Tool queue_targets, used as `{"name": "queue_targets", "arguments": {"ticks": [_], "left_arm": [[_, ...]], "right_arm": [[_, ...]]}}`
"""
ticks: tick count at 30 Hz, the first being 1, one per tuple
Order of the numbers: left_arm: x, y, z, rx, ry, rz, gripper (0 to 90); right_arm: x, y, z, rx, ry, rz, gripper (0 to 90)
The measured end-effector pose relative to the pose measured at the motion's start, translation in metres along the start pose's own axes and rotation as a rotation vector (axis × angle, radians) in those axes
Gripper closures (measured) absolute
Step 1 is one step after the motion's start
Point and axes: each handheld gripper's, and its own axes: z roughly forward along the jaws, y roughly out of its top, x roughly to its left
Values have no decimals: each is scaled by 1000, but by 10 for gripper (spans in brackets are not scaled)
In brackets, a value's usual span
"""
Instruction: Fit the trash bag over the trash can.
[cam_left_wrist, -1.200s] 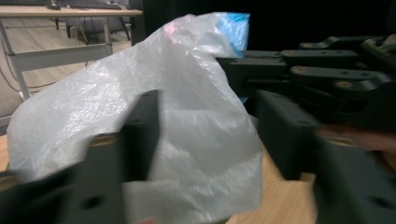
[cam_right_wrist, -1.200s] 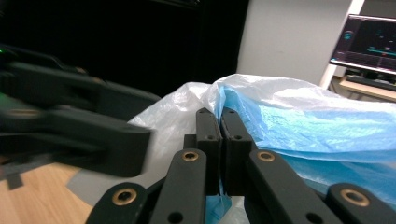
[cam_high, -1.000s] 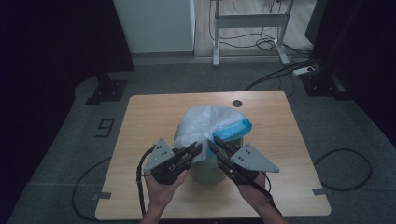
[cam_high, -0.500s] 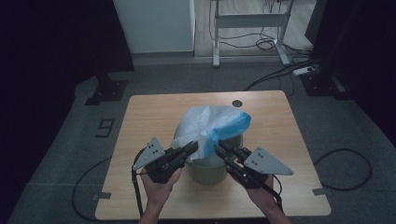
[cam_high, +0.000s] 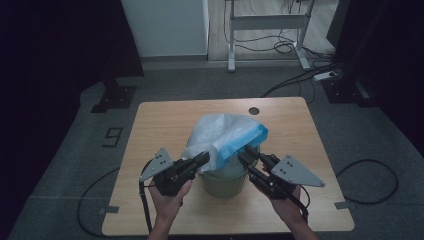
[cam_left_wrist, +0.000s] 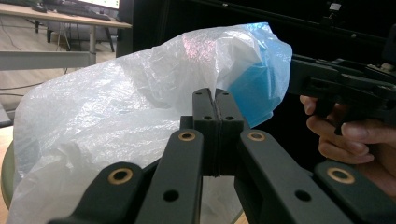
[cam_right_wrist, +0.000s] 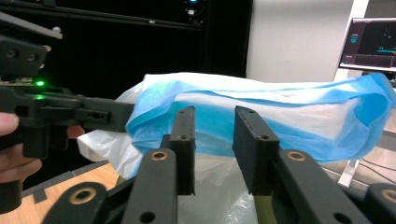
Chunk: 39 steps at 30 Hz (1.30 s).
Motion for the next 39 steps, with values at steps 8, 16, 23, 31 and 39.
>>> {"name": "queue_targets", "arguments": {"ticks": [8, 16, 23, 31, 39], "left_arm": [[-2, 1, 5, 21, 6, 14, 892], [-1, 1, 4, 16, 8, 10, 892], [0, 0, 5, 22, 11, 10, 892], [-3, 1, 7, 21, 1, 12, 892], [-1, 3, 5, 14, -9, 2, 892]], "right_arm": [[-5, 11, 6, 6, -43, 21, 598], [-8, 20, 9, 31, -57, 29, 552], [-8, 22, 13, 62, -25, 48, 488], [4, 27, 15, 114, 26, 3, 445], [7, 16, 21, 136, 54, -22, 447]]}}
